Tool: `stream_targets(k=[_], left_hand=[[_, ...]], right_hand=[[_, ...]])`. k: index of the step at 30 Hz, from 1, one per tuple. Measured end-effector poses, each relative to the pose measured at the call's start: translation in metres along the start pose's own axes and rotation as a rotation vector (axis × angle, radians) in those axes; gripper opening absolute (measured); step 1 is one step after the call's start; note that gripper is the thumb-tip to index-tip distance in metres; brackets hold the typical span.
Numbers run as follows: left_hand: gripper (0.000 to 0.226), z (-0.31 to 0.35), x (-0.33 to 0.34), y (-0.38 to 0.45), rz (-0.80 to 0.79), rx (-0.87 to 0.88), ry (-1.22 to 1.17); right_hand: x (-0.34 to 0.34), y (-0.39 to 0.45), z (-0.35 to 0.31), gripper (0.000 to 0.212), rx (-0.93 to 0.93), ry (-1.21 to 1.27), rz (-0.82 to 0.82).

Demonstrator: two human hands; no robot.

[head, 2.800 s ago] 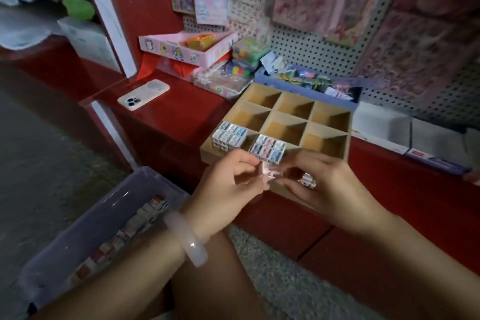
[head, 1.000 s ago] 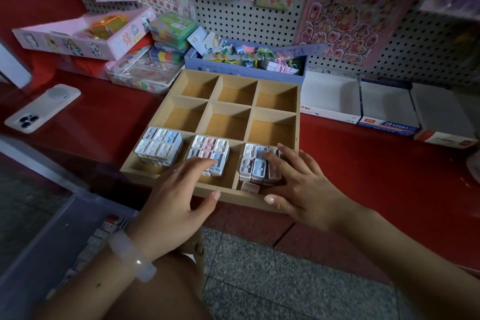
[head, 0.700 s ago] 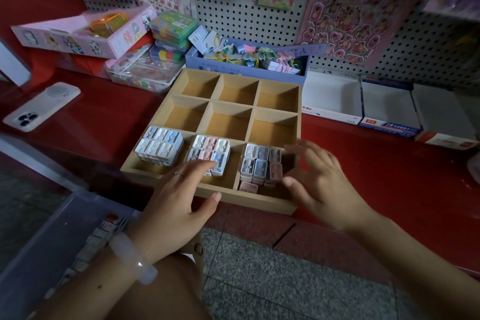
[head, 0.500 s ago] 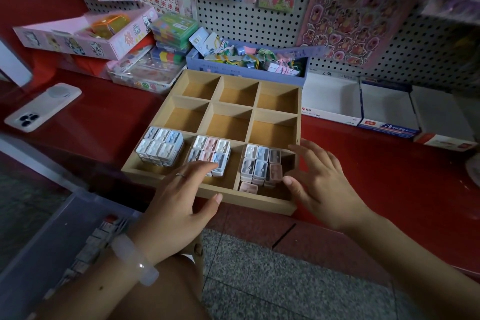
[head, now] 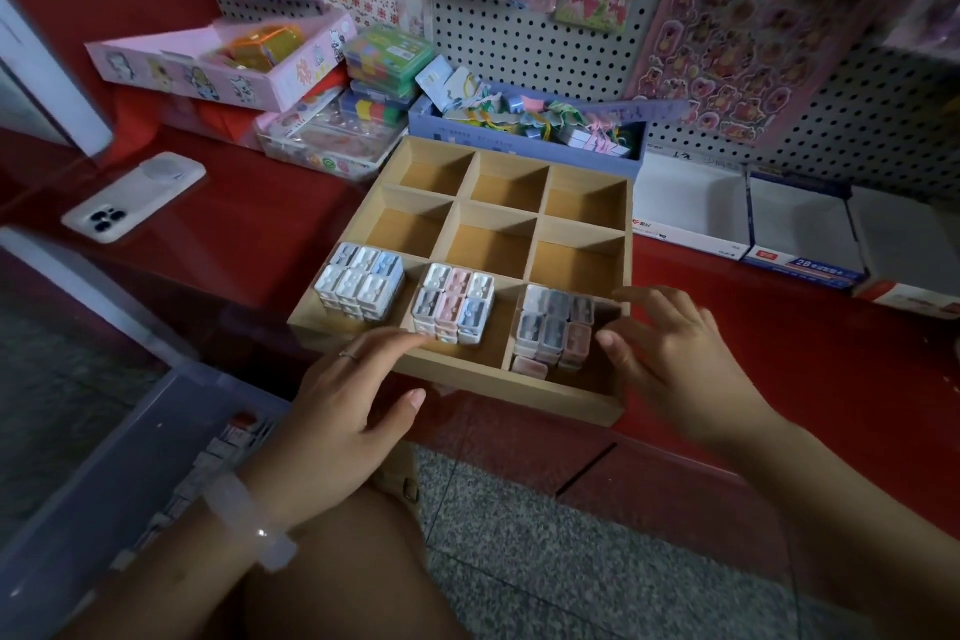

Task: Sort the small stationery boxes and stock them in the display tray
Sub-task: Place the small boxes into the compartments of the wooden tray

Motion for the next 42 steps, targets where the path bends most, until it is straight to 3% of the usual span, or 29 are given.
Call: stream_targets(k=[3, 7, 10, 12, 14, 17, 20, 23, 28, 32, 35, 37, 42], left_hand=[[0.047, -0.016, -0.023, -0.009, 0.027, -0.050, 0.009], [0.041, -0.055, -0.071, -0.023, 0.123, -0.194, 0.013], [0.030, -0.100, -0.115, -0.044, 0.218, -0.404, -0.058], [0.037, -0.132, -0.146, -0.064, 0.310, -0.541, -0.083], [0.052, -0.163, -0.171, -0.089, 0.394, -0.639, -0.081], [0.050, -0.219, -0.185, -0.139, 0.418, -0.816, -0.011], [0.037, -0.285, -0.169, -0.202, 0.462, -1.036, -0.024], [0.031, -0.337, -0.132, -0.254, 0.552, -1.244, -0.182], [0.009, -0.387, -0.060, -0.325, 0.887, -1.793, -0.571], [0.018, -0.406, -0.003, -0.352, 1.100, -2.034, -0.765], [0.026, -0.427, 0.017, -0.356, 1.384, -2.072, -1.016], [0.024, -0.448, 0.017, -0.362, 1.556, -2.048, -1.042], [0.059, -0.499, 0.012, -0.369, 1.967, -1.764, -1.244]], right_hand=[[-0.005, 0.023, -0.026, 0.050, -0.002, 0.056, 0.049], [0.019, 0.062, -0.125, 0.041, -0.188, 0.294, 0.017], [0.060, 0.077, -0.220, 0.041, -0.359, 0.527, -0.158], [0.094, 0.078, -0.273, 0.041, -0.391, 0.656, -0.332], [0.135, 0.073, -0.312, 0.041, -0.393, 0.708, -0.490], [0.196, 0.060, -0.349, 0.047, -0.403, 0.681, -0.668], [0.255, 0.041, -0.371, 0.048, -0.404, 0.677, -0.855], [0.310, 0.018, -0.387, 0.053, -0.467, 0.571, -1.036], [0.382, -0.014, -0.414, 0.046, -0.559, 0.481, -1.228], [0.434, -0.045, -0.413, 0.055, -0.541, 0.481, -1.289], [0.455, -0.054, -0.407, 0.053, -0.522, 0.492, -1.314], [0.463, -0.056, -0.402, 0.052, -0.568, 0.498, -1.305], [0.482, -0.063, -0.379, 0.068, -0.515, 0.477, -1.256]])
Point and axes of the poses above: each hand's wrist, its own y-axis towards the middle knuckle, its own x-axis out of the palm, z = x × y, the point moved 6 cm from there along y, towards the middle knuckle, and after that the axes turned 14 degrees about z, right-handed, at the moved point
